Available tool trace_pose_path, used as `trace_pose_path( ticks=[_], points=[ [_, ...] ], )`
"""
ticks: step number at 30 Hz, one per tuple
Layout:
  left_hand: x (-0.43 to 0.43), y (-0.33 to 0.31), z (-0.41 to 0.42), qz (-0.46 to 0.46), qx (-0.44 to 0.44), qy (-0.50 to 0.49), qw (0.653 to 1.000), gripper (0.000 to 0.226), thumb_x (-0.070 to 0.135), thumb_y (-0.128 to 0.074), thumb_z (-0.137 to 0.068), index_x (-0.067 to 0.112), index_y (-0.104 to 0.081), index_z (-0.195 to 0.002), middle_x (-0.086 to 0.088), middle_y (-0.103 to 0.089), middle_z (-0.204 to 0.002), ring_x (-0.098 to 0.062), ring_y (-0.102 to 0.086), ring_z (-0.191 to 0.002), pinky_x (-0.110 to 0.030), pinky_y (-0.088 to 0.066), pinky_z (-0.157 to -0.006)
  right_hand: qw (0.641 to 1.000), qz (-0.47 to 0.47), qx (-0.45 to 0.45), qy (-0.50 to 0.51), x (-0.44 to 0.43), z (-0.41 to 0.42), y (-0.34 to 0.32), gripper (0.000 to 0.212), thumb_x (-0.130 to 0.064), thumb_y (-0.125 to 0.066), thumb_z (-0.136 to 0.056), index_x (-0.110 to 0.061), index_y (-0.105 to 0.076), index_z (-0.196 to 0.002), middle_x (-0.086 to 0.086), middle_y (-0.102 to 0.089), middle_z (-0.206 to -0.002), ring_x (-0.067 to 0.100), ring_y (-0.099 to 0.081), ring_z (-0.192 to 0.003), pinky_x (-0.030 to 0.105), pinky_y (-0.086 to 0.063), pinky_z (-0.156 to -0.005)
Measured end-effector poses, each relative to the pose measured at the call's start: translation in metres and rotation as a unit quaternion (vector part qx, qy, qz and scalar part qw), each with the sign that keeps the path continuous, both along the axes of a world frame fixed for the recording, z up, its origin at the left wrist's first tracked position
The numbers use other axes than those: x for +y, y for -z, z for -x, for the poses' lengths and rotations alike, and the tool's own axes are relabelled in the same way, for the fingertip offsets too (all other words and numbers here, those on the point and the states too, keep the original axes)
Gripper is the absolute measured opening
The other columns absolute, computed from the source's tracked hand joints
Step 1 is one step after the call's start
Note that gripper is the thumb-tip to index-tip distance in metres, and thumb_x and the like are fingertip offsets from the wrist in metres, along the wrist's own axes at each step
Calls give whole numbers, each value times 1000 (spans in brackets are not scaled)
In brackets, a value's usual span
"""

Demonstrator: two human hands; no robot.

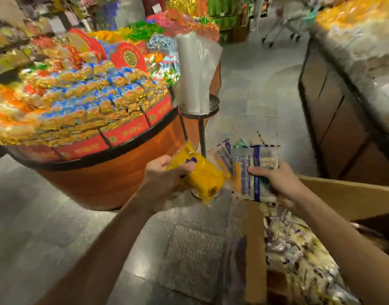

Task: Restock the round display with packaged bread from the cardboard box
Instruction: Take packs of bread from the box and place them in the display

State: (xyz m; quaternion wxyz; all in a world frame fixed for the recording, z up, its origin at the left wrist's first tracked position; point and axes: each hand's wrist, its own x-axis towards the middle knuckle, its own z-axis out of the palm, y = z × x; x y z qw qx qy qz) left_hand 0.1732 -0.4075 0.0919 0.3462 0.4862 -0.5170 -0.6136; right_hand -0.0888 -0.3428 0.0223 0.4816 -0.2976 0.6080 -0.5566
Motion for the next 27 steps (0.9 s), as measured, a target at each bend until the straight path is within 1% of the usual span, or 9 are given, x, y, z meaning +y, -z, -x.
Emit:
trace_pose_path(
  ticks=[2,6,9,11,13,16,18,22,27],
  points=[
    [-45,-10,8,-28,33,6,999,62,30,-91,-60,1,-65,-108,-18,-73,-91,-31,-70,-76,-45,-58,-72,998,-3,32,56,-22,2,-9,30,-13,-79,-82,-11,-69,-111,4,-78,-97,21,-75,-88,42,-58,-86],
    [-136,-16,51,-108,80,42,990,18,11,-70,-88,6,-65,-104,-14,-75,-87,-23,-74,-71,-36,-59,-51,991,-11,50,123,-60,17,-18,28,-18,-81,-79,-18,-71,-105,-5,-78,-94,18,-74,-91,40,-55,-92],
    [-200,-1,94,-99,92,139,981,29,16,-69,-90,6,-63,-117,-15,-74,-106,-24,-73,-90,-37,-60,-61,983,0,2,185,-91,29,-17,33,-16,-80,-81,-16,-71,-112,1,-77,-104,22,-74,-95,42,-56,-91],
    [-232,11,123,-79,87,179,977,30,19,-69,-90,9,-61,-117,-13,-72,-103,-19,-72,-79,-33,-58,-55,972,1,-46,228,-108,34,-17,28,-12,-74,-85,-13,-71,-113,6,-76,-106,24,-74,-96,41,-57,-88],
    [-263,21,160,-60,65,207,974,34,26,-71,-90,14,-58,-119,-13,-69,-105,-18,-68,-74,-29,-53,-49,956,-1,-59,289,-123,48,-21,23,-12,-73,-86,-12,-71,-109,9,-76,-106,25,-74,-94,41,-56,-88],
    [-295,29,229,-58,45,272,959,48,32,-73,-89,16,-52,-129,-18,-65,-115,-24,-66,-82,-27,-52,-47,926,-10,-19,376,-135,80,-33,15,-12,-74,-85,-17,-70,-99,4,-77,-99,11,-75,-78,26,-56,-71],
    [-306,27,282,-73,56,296,951,44,27,-70,-92,16,-49,-129,-17,-63,-112,-25,-63,-79,-27,-52,-44,901,-2,-10,435,-138,106,-39,16,-14,-75,-85,-19,-70,-99,-1,-78,-94,8,-74,-75,22,-54,-65],
    [-316,28,402,-110,55,370,921,38,24,-68,-93,17,-49,-126,-13,-61,-110,-27,-64,-82,-32,-54,-48,846,32,1,532,-147,171,-38,24,-19,-76,-84,-22,-69,-106,-5,-78,-95,12,-75,-83,29,-55,-71],
    [-322,35,552,-184,21,460,868,19,20,-68,-91,14,-61,-107,-15,-67,-100,-25,-63,-83,-33,-55,-51,789,102,-71,602,-164,286,-23,32,-15,-73,-85,-16,-66,-116,7,-77,-103,24,-75,-92,41,-59,-78]
  ],
)
